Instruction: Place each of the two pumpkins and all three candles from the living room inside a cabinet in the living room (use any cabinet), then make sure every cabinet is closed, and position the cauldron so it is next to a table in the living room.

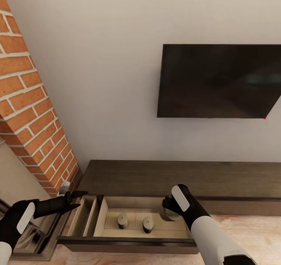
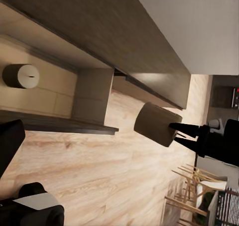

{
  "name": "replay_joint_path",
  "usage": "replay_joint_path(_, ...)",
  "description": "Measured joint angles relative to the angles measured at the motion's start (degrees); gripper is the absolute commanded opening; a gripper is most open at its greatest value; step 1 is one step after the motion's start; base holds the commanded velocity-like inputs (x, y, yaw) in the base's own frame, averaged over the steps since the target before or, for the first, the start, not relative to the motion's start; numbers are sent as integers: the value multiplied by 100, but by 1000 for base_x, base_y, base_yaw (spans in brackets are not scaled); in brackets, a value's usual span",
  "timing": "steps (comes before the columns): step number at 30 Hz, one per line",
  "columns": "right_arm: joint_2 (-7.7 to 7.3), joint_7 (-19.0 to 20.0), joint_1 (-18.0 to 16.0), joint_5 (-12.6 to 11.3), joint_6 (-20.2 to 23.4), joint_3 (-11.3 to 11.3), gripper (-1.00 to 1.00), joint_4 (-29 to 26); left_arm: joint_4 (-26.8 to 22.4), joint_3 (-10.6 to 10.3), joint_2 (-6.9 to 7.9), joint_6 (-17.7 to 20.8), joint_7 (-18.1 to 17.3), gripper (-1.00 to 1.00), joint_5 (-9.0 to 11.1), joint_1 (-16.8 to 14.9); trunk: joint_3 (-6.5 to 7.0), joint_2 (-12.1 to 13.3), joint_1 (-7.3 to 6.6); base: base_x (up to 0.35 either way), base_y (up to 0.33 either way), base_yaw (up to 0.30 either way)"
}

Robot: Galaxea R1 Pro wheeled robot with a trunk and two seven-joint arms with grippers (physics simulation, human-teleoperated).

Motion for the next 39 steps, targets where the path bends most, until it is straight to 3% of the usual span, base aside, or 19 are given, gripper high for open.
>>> replay_joint_path(4,-7,-122,-27,13,-4,4,-100,164,0,0,-1,3,-4,100,0,0,0,0,0,9,0,0)
replay_joint_path(9,6,-181,-36,25,-33,41,-100,244,0,3,3,12,-14,100,-1,0,-89,-199,109,1,0,0)
replay_joint_path(13,6,-185,-36,23,-115,270,-100,252,0,3,5,15,-17,100,-1,0,-161,-359,197,0,0,0)
replay_joint_path(17,14,-180,-36,20,-338,643,-100,254,0,3,10,17,-18,100,4,0,-233,-520,285,0,0,0)
replay_joint_path(21,20,-177,-36,15,-397,777,-100,253,0,3,11,17,-18,100,7,0,-304,-680,373,0,0,0)
replay_joint_path(39,-54,-18,-24,8,-429,867,-100,232,0,11,12,13,-12,100,15,0,-628,-1402,768,0,0,0)
